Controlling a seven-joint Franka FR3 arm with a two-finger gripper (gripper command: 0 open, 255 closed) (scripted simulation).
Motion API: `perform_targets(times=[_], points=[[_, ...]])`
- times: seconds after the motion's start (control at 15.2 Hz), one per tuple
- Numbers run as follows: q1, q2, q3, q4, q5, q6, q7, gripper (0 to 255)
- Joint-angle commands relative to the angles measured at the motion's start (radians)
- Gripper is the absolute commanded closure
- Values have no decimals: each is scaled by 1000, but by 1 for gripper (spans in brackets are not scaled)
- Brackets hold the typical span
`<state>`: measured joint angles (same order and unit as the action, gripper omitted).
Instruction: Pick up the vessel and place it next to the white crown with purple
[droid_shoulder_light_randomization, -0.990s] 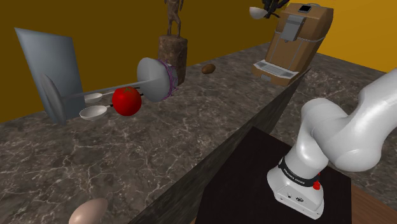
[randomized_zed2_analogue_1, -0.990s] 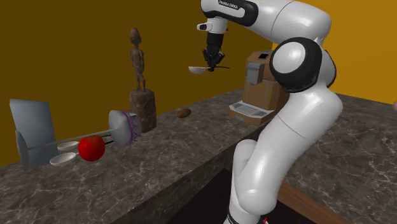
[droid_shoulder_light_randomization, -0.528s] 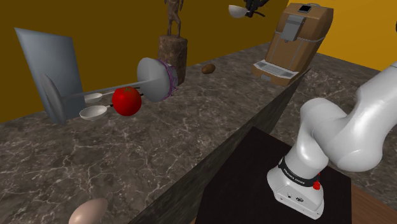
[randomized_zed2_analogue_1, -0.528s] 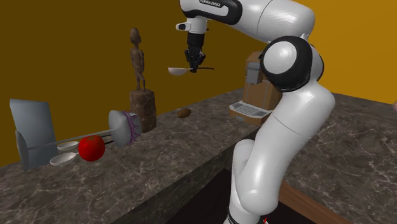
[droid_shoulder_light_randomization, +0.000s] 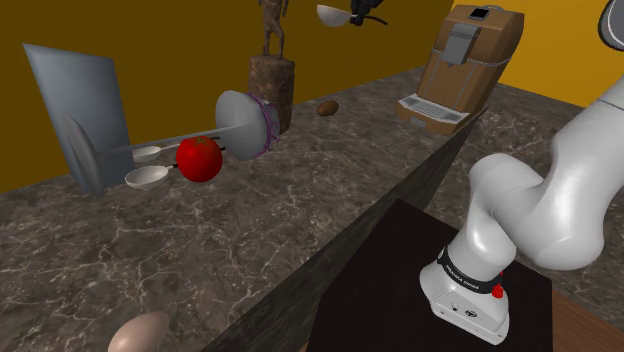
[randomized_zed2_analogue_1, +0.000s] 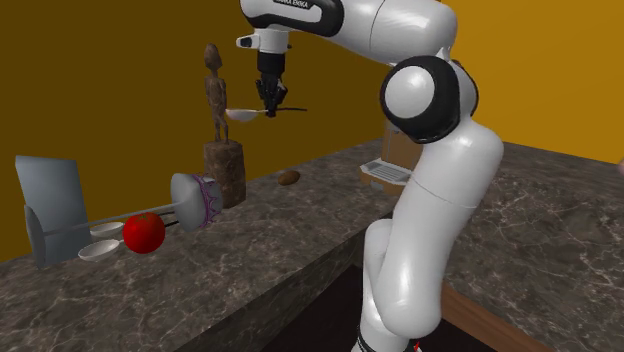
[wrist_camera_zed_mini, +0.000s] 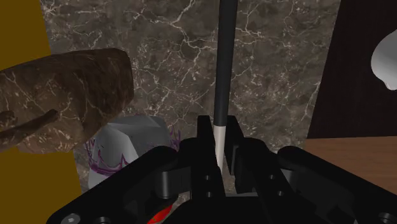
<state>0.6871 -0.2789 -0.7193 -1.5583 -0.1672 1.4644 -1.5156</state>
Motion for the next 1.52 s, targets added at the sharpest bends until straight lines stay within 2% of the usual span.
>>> perform_targets(times=[0.0,0.46,1.45], points=[[18,50,2,39,31,0,21,255],[56,223,3,173,141,-6,73,255],[64,107,39,-140,64,216,129,255]])
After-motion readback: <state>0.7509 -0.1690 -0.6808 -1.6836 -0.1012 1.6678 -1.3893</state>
